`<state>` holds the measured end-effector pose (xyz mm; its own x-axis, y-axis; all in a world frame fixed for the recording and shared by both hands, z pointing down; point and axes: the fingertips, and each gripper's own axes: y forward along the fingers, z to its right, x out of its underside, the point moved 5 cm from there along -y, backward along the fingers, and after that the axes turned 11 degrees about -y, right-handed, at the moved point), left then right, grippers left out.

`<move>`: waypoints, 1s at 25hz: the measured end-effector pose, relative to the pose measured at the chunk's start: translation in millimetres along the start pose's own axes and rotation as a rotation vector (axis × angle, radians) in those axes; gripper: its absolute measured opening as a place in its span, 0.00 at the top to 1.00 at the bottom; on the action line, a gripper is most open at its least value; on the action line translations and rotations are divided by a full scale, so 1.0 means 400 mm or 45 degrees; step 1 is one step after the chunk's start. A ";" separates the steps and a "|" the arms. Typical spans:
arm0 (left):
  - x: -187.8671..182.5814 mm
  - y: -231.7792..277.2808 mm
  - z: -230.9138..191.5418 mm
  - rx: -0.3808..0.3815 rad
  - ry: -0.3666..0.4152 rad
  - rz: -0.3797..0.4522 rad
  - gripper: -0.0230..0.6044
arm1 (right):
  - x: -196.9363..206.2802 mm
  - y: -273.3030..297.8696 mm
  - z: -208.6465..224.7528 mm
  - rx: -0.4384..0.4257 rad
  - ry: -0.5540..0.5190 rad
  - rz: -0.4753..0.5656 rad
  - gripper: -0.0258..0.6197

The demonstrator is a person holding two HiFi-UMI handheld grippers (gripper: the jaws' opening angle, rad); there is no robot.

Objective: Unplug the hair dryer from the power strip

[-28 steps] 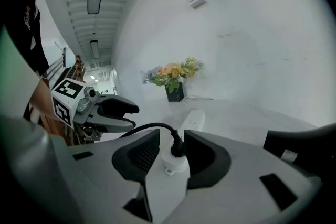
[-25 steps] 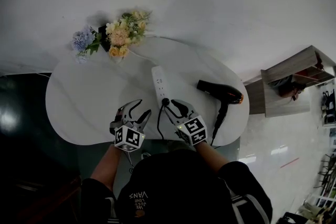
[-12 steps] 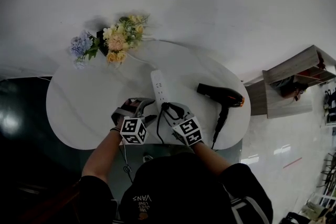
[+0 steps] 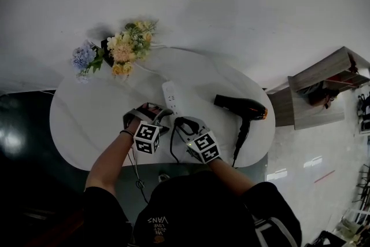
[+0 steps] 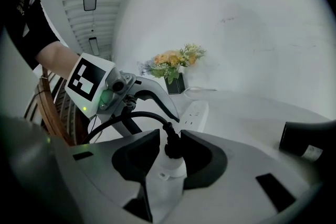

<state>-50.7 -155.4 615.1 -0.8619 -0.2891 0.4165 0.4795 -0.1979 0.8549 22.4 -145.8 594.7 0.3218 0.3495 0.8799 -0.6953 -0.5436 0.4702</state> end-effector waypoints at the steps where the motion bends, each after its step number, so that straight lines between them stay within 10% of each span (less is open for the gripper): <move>1: 0.002 0.005 -0.002 0.022 0.017 -0.008 0.47 | 0.001 0.001 0.001 -0.001 0.004 0.000 0.76; 25: 0.004 0.038 -0.022 0.124 0.157 -0.099 0.47 | 0.010 0.008 0.013 0.127 -0.055 0.003 0.84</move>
<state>-43.3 -167.1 626.0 -0.8664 -0.3902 0.3117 0.3884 -0.1342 0.9117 24.7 -150.1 600.2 0.3492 0.3159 0.8822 -0.6292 -0.6186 0.4706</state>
